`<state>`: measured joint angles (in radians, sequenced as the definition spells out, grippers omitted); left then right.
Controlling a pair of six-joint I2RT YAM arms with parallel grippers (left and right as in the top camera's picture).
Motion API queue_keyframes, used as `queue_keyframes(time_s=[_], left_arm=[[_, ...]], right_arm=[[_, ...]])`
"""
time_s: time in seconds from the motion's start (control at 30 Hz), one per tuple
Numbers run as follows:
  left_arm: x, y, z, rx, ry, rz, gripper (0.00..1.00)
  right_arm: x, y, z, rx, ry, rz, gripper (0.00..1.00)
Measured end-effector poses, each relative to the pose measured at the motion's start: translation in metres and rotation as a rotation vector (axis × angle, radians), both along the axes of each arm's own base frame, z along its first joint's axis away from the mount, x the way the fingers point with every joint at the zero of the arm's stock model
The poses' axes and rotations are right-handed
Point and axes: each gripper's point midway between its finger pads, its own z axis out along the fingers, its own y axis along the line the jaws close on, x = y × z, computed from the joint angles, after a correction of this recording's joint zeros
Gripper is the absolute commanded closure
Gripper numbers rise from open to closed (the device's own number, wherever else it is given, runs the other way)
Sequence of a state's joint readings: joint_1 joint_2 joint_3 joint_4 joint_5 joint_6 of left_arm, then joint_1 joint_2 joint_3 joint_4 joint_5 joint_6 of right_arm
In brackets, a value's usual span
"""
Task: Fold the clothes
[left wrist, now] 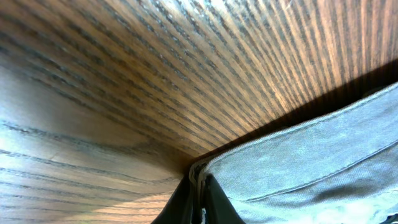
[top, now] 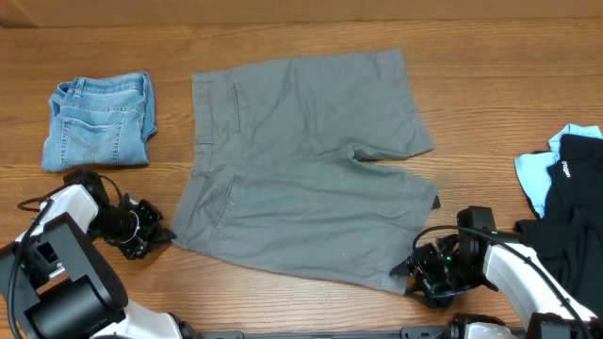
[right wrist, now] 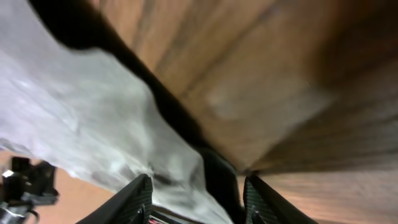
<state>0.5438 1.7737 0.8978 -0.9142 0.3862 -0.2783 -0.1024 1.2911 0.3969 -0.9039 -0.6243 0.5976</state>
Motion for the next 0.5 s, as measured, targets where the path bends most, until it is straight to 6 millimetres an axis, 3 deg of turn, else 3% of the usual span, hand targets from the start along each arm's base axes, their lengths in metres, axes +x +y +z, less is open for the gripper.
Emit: queue_keyframes(time_s=[0.23, 0.5], left_arm=[[0.000, 0.000, 0.000, -0.001, 0.000, -0.001, 0.96], [-0.003, -0.002, 0.002, -0.012, -0.007, -0.049, 0.95]], right_arm=[[0.002, 0.001, -0.004, -0.001, 0.041, -0.083, 0.96], [-0.014, 0.003, 0.011, 0.016, 0.120, -0.039, 0.96]])
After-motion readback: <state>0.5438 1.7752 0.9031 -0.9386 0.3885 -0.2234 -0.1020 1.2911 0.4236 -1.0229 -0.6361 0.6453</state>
